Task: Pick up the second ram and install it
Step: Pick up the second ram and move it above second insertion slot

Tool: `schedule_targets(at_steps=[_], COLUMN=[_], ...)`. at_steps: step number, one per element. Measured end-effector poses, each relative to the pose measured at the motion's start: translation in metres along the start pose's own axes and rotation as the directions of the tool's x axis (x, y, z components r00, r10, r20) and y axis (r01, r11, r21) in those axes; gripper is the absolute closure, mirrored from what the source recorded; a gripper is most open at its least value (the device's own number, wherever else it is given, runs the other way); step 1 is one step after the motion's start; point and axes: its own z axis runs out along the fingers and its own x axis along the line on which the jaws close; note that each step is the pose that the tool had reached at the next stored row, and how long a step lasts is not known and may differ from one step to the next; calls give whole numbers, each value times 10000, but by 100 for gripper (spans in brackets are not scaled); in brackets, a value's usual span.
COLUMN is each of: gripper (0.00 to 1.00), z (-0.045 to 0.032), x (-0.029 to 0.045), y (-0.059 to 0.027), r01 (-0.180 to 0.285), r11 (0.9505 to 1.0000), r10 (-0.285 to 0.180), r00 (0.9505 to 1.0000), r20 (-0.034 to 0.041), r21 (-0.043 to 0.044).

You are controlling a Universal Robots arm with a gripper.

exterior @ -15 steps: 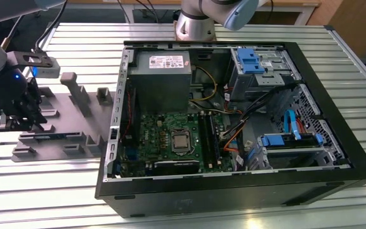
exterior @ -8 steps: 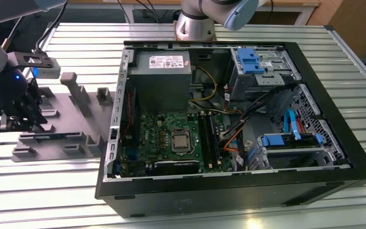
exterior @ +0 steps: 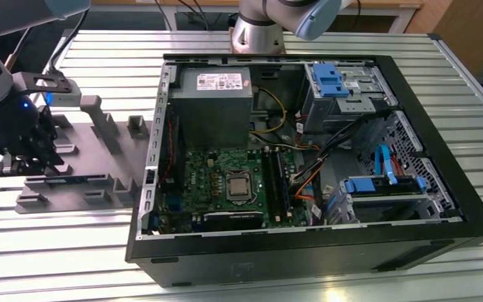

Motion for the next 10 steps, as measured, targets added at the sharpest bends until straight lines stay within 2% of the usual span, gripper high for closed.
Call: schedule_targets(at_steps=[10], gripper=[70], z=[5], x=[0], y=[-1], r01=[1], r11=[10000], r10=[-1], r00=[10000], r20=[1], r21=[1])
